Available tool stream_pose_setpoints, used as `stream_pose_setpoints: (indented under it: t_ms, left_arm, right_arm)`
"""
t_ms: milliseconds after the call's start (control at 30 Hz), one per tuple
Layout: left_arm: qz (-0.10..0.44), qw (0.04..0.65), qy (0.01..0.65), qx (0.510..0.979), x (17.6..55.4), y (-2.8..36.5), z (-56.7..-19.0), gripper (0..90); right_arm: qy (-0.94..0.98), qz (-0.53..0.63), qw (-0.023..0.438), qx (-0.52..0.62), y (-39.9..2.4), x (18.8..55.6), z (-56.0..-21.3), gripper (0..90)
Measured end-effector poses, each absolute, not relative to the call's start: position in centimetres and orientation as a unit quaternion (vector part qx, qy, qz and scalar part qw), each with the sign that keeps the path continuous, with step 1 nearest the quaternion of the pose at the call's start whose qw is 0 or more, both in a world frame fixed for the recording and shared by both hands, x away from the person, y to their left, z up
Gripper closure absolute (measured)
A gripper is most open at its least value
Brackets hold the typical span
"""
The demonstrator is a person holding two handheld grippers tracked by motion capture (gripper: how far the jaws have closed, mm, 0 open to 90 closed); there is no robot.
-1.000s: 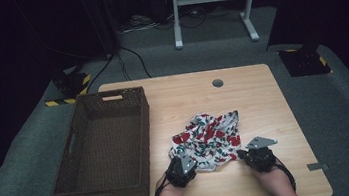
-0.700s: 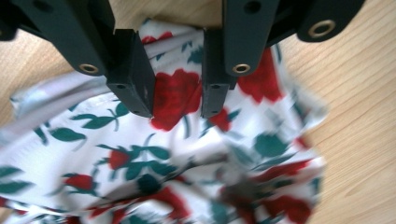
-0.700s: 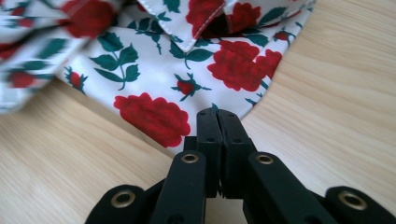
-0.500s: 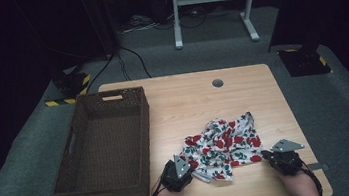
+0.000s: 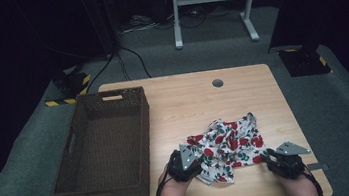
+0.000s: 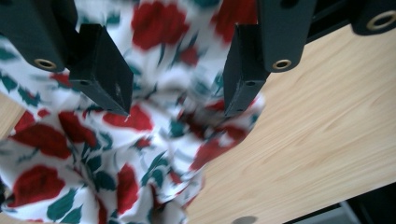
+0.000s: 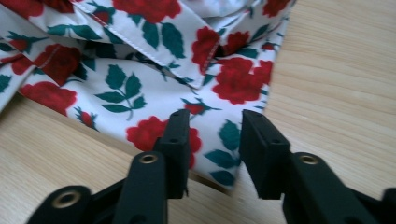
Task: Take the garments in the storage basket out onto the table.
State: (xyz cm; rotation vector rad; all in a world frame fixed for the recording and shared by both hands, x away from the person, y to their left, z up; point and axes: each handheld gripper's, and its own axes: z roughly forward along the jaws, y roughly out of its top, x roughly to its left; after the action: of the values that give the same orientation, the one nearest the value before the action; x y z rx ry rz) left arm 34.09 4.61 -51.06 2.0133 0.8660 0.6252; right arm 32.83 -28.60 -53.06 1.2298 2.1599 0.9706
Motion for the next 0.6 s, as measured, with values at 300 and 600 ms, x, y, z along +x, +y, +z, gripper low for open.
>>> stream_pose_setpoints:
  t_ms: [300,600]
  left_arm:
    - [0.221,0.383,0.334,0.832,36.1,1.2,-52.5,52.0]
    - [0.229,0.383,0.346,0.825,36.4,1.9,-52.9,83.4]
  right_arm:
    - [0.794,0.358,0.219,0.440,-27.2,33.1,-53.9,57.5]
    - [0.805,0.356,0.221,0.421,-27.3,32.9,-53.8,76.4]
